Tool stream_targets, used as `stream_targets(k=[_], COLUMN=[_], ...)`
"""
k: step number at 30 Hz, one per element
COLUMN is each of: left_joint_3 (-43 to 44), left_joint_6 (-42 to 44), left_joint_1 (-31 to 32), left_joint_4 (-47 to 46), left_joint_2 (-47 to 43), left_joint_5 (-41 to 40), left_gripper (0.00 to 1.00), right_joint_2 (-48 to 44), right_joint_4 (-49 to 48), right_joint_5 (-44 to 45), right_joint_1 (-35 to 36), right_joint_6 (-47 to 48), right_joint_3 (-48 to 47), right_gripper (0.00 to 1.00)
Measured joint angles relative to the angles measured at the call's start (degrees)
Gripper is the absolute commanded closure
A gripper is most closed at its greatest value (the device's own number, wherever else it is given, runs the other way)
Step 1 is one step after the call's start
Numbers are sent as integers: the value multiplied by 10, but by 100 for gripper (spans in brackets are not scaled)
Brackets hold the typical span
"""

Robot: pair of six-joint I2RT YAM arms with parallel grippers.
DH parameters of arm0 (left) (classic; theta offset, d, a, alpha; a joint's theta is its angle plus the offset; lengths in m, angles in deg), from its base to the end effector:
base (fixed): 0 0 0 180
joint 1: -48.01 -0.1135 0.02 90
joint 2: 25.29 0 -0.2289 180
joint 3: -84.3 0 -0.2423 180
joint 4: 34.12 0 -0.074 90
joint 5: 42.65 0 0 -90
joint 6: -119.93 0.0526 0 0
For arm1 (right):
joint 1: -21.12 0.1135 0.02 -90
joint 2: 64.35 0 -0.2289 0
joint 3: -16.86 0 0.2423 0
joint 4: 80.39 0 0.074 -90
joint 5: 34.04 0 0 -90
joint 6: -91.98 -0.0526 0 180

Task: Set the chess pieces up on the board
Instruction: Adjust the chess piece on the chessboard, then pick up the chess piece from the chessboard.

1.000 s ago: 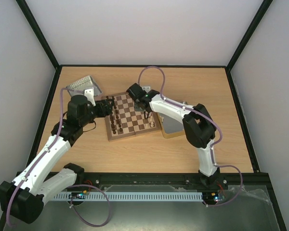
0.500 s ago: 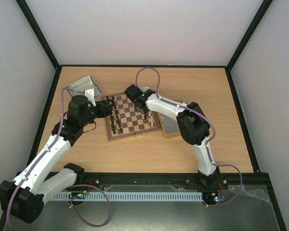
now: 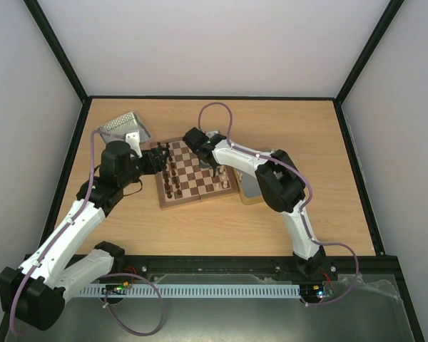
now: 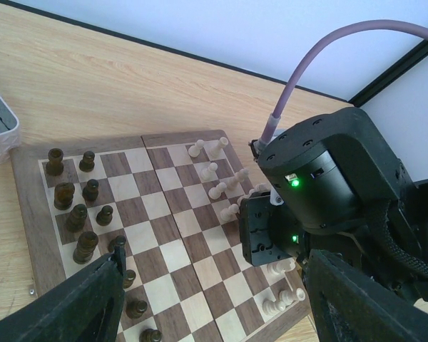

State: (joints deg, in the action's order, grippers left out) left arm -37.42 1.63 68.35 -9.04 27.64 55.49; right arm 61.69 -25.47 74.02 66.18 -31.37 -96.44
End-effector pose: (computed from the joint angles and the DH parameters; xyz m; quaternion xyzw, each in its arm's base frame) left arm 0.2243 -0.0911 0.2762 -0.0159 0.8166 -0.2893 0.4992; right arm 0.3210 0.2986 0.1305 -0.0686 0.9669 0.0016 0.2456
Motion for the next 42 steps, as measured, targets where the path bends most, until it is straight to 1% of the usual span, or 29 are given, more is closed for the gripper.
stream_targets(k=[6,13,21,26,31,33,38,42], left_joint_3=[0,0,0,0,0,0,0,0], left_joint_6=[0,0,0,0,0,0,0,0], left_joint_1=[0,0,0,0,0,0,0,0], left_joint_4=[0,0,0,0,0,0,0,0], left_joint_2=[0,0,2,2,3,3,3,3], left_joint_5=[0,0,0,0,0,0,0,0], left_gripper=[28,28,28,28,28,28,28,28], right_joint_2=[1,1,-3,-34,-93,-110,-117,-116], right_joint_4=[2,9,15,17,15,15,12,12], right_joint_5=[-1,-23,-45,-51,-61,-67,-92,-111], right_joint_1=[0,0,0,-1,-14,-24,-46,-51], right_joint_6=[4,11,19,24,29,34,41,44], right_joint_3=[-7,-8,-8,-7,2,10,39,56], right_gripper=[94,89,86,81,70,67,65,66])
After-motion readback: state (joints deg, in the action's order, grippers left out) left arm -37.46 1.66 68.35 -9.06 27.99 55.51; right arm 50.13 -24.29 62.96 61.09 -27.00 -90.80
